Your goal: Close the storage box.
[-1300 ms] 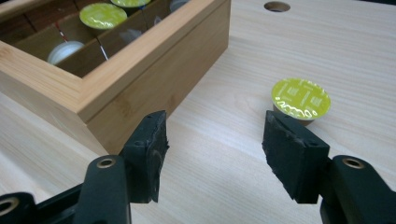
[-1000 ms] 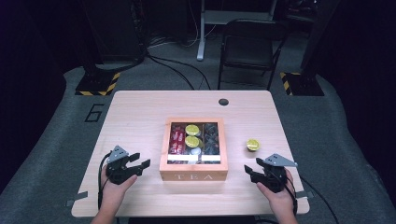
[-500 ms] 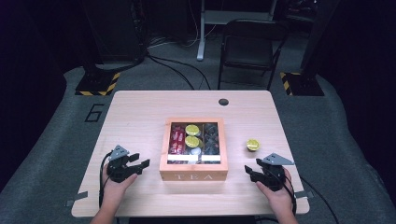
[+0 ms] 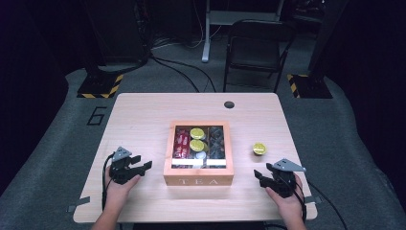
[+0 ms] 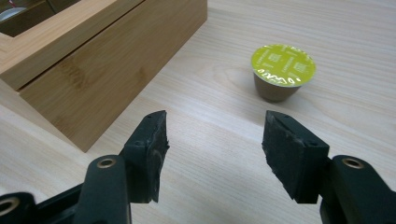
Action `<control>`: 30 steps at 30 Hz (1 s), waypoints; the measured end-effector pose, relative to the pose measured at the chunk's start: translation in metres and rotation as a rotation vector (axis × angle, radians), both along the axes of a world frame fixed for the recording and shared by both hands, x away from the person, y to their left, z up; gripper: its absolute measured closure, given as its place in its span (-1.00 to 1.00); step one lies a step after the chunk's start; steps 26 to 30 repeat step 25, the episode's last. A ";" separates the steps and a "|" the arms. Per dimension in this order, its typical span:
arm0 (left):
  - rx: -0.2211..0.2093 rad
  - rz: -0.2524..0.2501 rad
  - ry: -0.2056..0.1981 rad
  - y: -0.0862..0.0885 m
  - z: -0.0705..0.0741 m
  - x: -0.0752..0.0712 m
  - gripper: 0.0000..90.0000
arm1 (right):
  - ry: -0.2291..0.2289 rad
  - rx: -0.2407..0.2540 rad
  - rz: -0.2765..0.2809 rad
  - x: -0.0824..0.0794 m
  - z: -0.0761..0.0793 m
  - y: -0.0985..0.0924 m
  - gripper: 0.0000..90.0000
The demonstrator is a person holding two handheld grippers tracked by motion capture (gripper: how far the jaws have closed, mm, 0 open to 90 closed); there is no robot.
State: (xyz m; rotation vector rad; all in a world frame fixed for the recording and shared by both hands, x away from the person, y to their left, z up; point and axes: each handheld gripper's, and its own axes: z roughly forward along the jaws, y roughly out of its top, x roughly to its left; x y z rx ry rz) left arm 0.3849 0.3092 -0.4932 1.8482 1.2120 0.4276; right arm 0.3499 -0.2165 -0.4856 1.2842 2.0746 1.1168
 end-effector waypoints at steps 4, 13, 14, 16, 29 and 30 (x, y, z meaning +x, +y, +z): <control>0.021 0.001 0.015 0.002 -0.002 0.001 -0.13 | 0.008 0.031 -0.021 0.001 -0.001 -0.005 -0.12; 0.012 0.017 0.020 0.006 -0.004 0.003 -0.13 | 0.063 0.000 -0.055 0.009 -0.011 -0.011 -0.12; 0.014 0.014 0.019 0.005 -0.004 0.004 -0.13 | 0.069 0.001 -0.054 0.010 -0.012 -0.012 -0.12; 0.016 0.009 0.022 0.004 -0.004 0.004 -0.14 | 0.076 0.006 -0.058 0.010 -0.013 -0.013 -0.12; 0.014 -0.009 -0.002 -0.001 0.003 0.000 -0.15 | 0.041 -0.007 -0.031 0.006 -0.010 -0.008 -0.13; 0.014 -0.009 -0.002 -0.001 0.003 0.000 -0.15 | 0.041 -0.007 -0.031 0.006 -0.010 -0.008 -0.13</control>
